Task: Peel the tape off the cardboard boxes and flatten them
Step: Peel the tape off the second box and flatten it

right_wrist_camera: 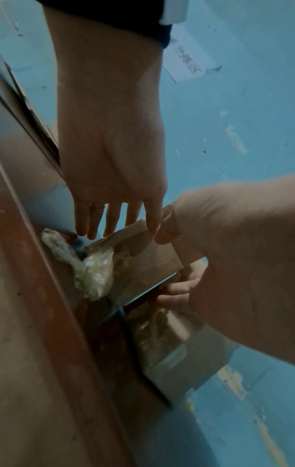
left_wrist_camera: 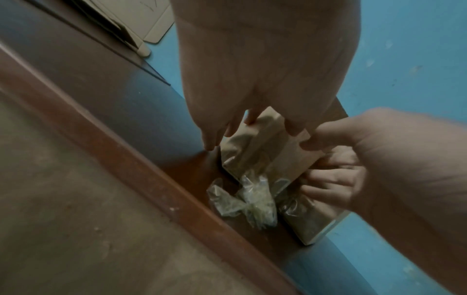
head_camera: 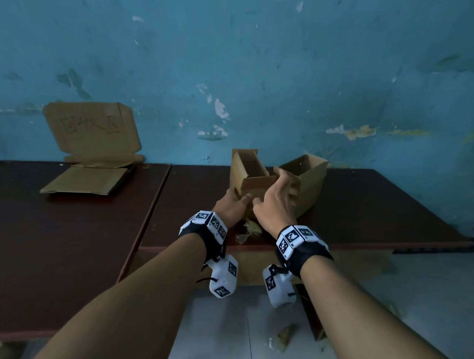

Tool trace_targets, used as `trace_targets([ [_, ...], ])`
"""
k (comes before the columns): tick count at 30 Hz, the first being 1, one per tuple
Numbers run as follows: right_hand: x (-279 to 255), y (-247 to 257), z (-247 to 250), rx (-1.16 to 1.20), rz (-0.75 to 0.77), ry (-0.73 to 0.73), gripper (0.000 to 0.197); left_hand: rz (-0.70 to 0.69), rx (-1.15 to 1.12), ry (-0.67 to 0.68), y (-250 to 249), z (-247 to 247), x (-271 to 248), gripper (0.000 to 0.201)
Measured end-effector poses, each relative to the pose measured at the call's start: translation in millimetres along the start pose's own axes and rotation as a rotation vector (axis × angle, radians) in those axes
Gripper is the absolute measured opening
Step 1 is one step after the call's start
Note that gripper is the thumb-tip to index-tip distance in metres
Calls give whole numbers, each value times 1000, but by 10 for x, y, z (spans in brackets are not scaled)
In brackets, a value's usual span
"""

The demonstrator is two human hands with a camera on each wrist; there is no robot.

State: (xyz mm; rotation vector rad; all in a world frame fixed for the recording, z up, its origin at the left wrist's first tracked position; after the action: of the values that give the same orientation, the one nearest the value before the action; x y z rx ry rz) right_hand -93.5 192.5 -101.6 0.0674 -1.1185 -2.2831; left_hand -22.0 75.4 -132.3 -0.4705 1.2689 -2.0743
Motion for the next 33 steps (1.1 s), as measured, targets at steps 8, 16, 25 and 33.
trace_targets([
  [8, 155, -30, -201, 206, -9, 128, 66, -45, -249, -152, 247, 113, 372, 73],
  [16, 130, 174, -195, 438, 79, 167, 67, -156, -436, -329, 232, 521, -10, 37],
  [25, -115, 285, -332, 472, 225, 203, 74, -178, -641, -299, 374, 625, -419, 40],
  [33, -343, 467, -238, 502, 351, 162, 56, -243, -684, -279, 259, 911, -808, 37],
])
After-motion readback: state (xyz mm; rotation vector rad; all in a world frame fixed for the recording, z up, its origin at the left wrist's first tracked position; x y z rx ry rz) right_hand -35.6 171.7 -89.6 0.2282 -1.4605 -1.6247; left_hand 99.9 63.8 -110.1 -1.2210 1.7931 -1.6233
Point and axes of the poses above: each hand's wrist, its own x-axis towards the middle knuckle, its own z-axis out of the back of the hand, y = z × x, the point moved 2 cm from there along x, towards the middle knuckle, and after that the axes turned 5 degrees about -z, right-handed, at the moved point
